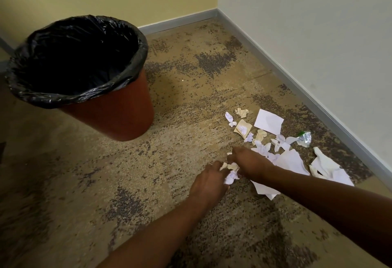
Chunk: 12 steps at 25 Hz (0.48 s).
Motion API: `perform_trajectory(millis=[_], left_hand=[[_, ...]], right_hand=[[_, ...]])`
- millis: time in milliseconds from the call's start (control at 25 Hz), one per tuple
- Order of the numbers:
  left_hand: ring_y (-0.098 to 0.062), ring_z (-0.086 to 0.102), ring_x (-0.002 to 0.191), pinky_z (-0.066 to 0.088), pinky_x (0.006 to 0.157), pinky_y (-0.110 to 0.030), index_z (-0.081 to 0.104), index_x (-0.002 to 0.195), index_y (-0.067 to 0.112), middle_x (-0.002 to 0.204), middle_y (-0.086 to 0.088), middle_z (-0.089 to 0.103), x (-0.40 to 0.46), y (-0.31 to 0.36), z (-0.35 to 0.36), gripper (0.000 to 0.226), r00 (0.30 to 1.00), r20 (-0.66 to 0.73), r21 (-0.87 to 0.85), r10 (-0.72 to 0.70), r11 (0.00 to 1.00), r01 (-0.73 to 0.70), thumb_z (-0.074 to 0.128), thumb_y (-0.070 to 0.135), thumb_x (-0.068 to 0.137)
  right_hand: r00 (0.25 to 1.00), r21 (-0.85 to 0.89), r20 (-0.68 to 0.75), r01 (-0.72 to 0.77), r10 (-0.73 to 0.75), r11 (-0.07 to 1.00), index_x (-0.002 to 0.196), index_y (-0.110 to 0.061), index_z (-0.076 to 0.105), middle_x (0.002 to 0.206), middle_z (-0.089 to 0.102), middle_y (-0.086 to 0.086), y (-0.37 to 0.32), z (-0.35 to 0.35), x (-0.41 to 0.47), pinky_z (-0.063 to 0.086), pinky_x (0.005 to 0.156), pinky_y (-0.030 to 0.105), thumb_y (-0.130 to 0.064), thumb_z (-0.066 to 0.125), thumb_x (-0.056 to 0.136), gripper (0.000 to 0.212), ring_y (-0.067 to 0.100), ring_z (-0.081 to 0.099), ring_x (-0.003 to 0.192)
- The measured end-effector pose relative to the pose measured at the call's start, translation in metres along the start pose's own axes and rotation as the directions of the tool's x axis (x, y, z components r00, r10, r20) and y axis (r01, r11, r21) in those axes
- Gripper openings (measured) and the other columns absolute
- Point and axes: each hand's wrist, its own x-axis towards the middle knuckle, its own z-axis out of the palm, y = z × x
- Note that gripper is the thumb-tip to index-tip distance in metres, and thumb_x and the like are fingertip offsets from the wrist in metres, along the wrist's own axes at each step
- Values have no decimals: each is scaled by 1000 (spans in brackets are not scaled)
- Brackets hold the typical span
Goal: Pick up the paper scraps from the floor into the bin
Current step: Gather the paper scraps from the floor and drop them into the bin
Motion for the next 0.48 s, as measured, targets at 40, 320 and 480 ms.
perform_trajectory(millis=[40,320,480], left_hand=[[-30,55,115,53,87,-44,55,136,22,136,-4,50,1,1,2,46,1000,-19,-45,-20,999,19,64,30,93],[-28,63,86,46,65,-34,62,98,12,96,-8,64,1,2,-28,27,964,-126,-332,-235,925,182,58,39,95],[-21,59,77,48,62,-34,60,97,13,89,-2,59,-6,-3,-75,20,931,-254,-354,-261,921,161,61,33,95]], right_hand=[[1000,-2,-10,-13,13,1000,119,-19,60,113,54,11,-3,2,-2,50,82,37,-9,61,86,34,28,54,105],[994,208,-101,-20,42,978,89,-23,72,87,66,2,-14,-18,-1,40,65,27,-13,65,78,16,20,61,81],[975,343,-219,42,37,939,74,-23,70,73,69,-5,-32,-64,10,43,60,27,-13,73,71,11,15,62,69]])
